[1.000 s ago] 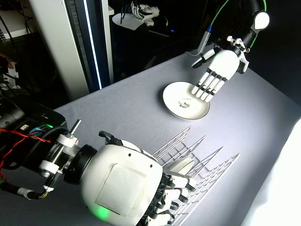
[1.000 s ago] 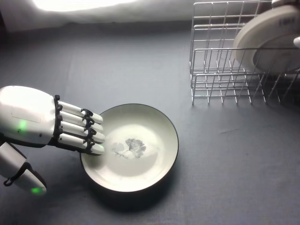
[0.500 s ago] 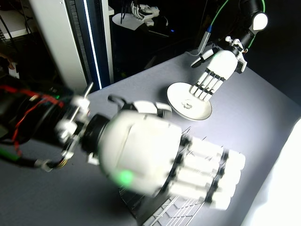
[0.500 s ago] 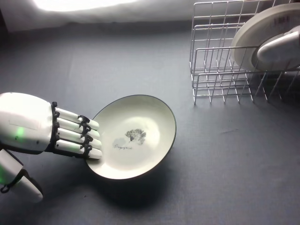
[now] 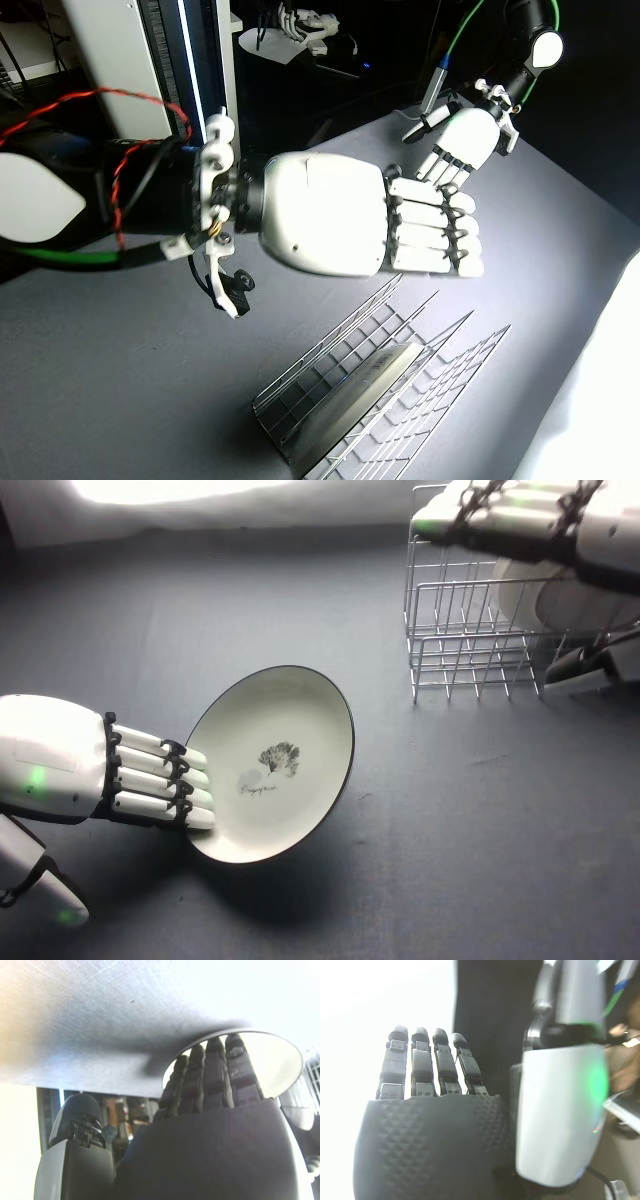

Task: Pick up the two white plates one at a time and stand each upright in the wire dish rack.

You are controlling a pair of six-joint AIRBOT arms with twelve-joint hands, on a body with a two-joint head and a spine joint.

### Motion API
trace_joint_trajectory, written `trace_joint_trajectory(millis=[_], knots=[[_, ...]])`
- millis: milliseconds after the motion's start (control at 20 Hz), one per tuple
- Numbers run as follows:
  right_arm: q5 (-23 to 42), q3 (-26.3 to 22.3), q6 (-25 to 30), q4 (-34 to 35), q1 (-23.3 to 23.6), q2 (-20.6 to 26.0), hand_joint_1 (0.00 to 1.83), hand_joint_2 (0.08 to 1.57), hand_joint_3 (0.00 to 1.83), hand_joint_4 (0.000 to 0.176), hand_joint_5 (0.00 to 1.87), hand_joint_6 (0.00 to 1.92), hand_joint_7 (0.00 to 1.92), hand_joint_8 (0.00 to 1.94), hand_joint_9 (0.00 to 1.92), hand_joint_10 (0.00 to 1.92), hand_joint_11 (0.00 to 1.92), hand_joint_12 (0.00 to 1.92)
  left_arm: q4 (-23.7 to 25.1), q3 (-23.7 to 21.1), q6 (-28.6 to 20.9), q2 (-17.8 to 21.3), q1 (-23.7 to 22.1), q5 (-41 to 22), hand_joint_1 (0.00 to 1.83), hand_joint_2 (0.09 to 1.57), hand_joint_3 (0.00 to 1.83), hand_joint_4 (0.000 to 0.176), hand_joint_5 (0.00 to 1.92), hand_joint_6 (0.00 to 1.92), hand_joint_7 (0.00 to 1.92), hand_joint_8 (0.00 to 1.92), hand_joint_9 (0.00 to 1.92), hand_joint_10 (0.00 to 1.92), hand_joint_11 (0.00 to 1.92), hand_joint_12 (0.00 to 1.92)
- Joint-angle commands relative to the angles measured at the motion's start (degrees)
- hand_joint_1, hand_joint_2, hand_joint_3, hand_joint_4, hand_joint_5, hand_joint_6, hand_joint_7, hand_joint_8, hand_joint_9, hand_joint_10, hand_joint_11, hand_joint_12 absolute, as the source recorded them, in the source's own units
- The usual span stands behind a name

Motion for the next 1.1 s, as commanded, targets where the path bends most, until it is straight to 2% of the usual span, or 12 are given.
trace_joint_trajectory(millis=[0,200,500,1050], knots=[[5.6,-0.4,0.0,1.1,0.8,0.0,1.37,0.93,0.04,0.0,0.0,0.0,0.0,0.0,0.0,0.0,0.0,0.0,0.1,-0.1,-0.1,-0.2,0.5,-2.3,0.0,1.17,0.0,0.0,0.04,0.01,0.0,0.0,0.0,0.0,0.0,0.0],[4.9,-1.2,0.0,-3.5,0.7,-1.8,1.39,1.0,0.03,0.0,0.0,0.0,0.0,0.0,0.0,0.0,0.0,0.0,0.0,-0.1,-0.1,-0.2,0.6,-2.3,0.0,1.17,0.0,0.0,0.03,0.0,0.0,0.0,0.0,0.0,0.0,0.0],[1.4,-1.2,-0.1,-9.3,0.7,-6.5,1.49,1.02,0.02,0.0,0.0,0.0,0.0,0.0,0.0,0.0,0.02,0.01,0.0,-0.1,-0.1,-0.3,0.6,-2.3,0.0,1.17,0.0,0.0,0.01,0.01,0.0,0.0,0.0,0.0,0.0,0.0],[-3.5,-1.2,-0.5,-11.4,-2.0,-12.9,1.5,1.07,0.02,0.0,0.0,0.0,0.0,0.0,0.0,0.0,0.01,0.02,-0.1,0.2,-0.1,-0.4,0.6,-2.3,0.0,1.17,0.0,0.0,0.02,0.0,0.0,0.0,0.0,0.0,0.0,0.0]])
